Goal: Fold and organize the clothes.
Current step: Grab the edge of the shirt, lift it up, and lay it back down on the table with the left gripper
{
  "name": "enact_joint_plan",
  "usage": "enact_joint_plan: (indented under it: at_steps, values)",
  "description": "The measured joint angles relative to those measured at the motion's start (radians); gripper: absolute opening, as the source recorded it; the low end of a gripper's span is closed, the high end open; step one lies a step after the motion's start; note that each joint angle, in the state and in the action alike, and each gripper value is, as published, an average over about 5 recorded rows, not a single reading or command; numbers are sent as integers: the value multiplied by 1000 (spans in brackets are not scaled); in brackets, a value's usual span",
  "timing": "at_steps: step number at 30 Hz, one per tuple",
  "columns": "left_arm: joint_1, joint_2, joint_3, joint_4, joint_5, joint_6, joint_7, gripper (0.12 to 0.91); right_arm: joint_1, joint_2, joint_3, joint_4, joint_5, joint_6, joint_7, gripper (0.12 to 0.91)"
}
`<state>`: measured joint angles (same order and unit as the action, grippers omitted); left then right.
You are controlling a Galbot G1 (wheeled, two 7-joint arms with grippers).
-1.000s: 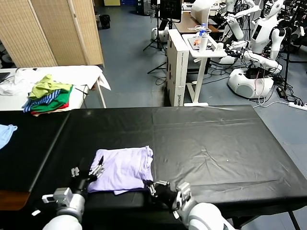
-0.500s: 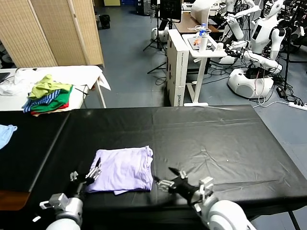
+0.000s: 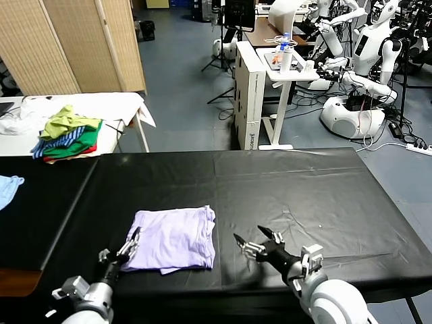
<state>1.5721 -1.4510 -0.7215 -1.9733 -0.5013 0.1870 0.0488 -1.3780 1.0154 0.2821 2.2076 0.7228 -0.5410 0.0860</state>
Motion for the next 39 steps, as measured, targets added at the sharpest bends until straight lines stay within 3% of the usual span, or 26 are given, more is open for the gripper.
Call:
enact_joint_plan:
  at_steps: [7, 10, 18, 23, 26, 33, 39]
  values:
    - [-1, 6, -16, 22, -92, 12, 20, 895, -7, 7, 19, 5, -6, 0, 3, 907]
    - [2, 7, -17, 28, -104, 17, 33, 825, -9, 8, 23, 5, -9, 1, 4, 907]
    - [-5, 9, -15, 37, -163, 47, 50, 593, -17, 16, 32, 7, -14, 2, 5, 907]
    - [-10, 10, -17, 44, -220, 66, 53, 324, -22, 18, 39, 9, -19, 5, 5, 907]
    - [-12, 9, -17, 42, -232, 68, 50, 208, -22, 19, 40, 9, -25, 9, 5, 907]
    - [-9, 28, -29, 12, -102, 36, 38, 179, -27, 28, 48, 1, -36, 13, 4, 907]
    - [10, 104, -65, -21, 48, 20, 22, 179, -37, 33, 66, -14, -54, 20, 5, 907]
